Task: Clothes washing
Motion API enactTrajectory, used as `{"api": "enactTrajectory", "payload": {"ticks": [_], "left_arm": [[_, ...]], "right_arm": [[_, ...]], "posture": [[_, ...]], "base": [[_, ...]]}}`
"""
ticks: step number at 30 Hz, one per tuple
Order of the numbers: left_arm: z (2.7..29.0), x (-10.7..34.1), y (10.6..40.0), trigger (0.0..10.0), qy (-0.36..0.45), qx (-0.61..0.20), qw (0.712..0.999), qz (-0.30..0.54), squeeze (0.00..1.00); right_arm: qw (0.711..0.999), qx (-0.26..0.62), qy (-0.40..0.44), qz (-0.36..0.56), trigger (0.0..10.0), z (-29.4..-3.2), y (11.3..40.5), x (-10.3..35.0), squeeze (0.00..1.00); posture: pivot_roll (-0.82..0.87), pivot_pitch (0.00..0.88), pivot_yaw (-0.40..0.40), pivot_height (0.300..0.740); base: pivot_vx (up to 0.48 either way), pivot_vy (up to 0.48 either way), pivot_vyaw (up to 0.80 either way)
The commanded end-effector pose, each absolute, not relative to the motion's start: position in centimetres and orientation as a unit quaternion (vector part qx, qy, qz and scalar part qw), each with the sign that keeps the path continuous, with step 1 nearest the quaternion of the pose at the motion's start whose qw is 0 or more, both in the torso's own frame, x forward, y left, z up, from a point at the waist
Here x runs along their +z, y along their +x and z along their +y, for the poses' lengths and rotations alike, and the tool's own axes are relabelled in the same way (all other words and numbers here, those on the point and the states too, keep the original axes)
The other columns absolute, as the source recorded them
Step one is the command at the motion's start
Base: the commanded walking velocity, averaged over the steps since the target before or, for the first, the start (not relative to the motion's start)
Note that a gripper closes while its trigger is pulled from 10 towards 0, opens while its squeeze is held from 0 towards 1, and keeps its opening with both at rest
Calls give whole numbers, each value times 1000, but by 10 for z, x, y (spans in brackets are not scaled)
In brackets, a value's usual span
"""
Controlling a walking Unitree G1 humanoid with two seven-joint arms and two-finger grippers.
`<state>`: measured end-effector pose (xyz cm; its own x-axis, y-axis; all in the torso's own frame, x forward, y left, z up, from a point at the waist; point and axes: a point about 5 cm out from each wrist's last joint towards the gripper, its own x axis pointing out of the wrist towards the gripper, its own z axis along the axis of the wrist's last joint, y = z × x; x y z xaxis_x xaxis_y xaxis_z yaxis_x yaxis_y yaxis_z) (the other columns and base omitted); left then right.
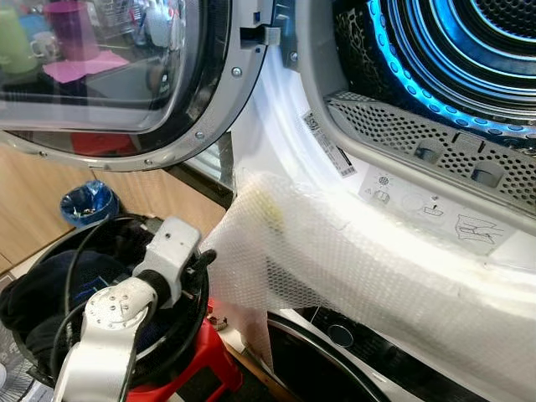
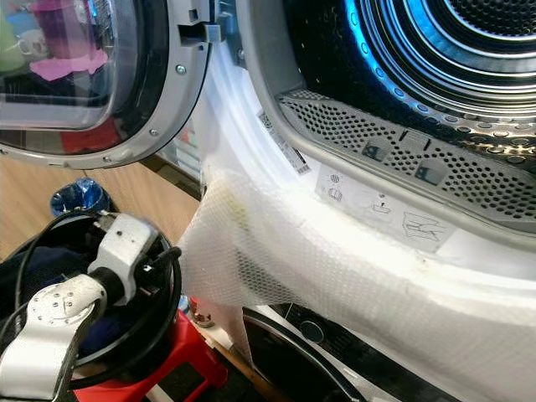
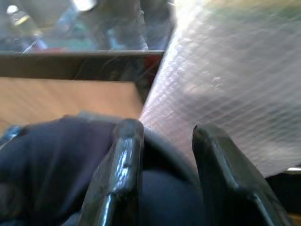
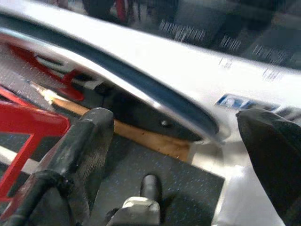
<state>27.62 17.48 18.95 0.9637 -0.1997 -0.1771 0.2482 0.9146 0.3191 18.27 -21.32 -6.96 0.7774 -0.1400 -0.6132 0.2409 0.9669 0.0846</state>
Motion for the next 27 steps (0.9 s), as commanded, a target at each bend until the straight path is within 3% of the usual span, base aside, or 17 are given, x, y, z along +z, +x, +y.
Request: {"api": "enactTrajectory", "payload": {"ticks": [1,4,12,17,22,27], "left_arm": [[176,196,275,10000,171,-100,978,66,0],[165,192,274,10000,158,-137,975,74,0],[175,189,287,10000,160,-115,977,79,0],[174,193,268,10000,209,-218,947,112,0],[184,190,249,10000,250,-249,922,156,0],[223,196,251,10000,267,-85,942,185,0]], "right_arm": [[933,-108,77,335,10000,-218,175,-73,0],[937,-118,75,322,10000,-226,186,-66,0],[932,-111,84,336,10000,-219,197,-65,0],[925,-126,101,345,10000,-219,192,-69,0],[920,-120,101,359,10000,-213,190,-72,0],[919,-95,94,370,10000,-205,195,-72,0]], "posture": [[429,129,-108,740],[406,107,-111,740],[430,67,-121,740],[493,83,-120,740],[532,80,-139,740],[593,84,-174,740]], "base": [[0,0,0],[0,0,0],[0,0,0],[0,0,0],[0,0,0],[0,0,0]]}}
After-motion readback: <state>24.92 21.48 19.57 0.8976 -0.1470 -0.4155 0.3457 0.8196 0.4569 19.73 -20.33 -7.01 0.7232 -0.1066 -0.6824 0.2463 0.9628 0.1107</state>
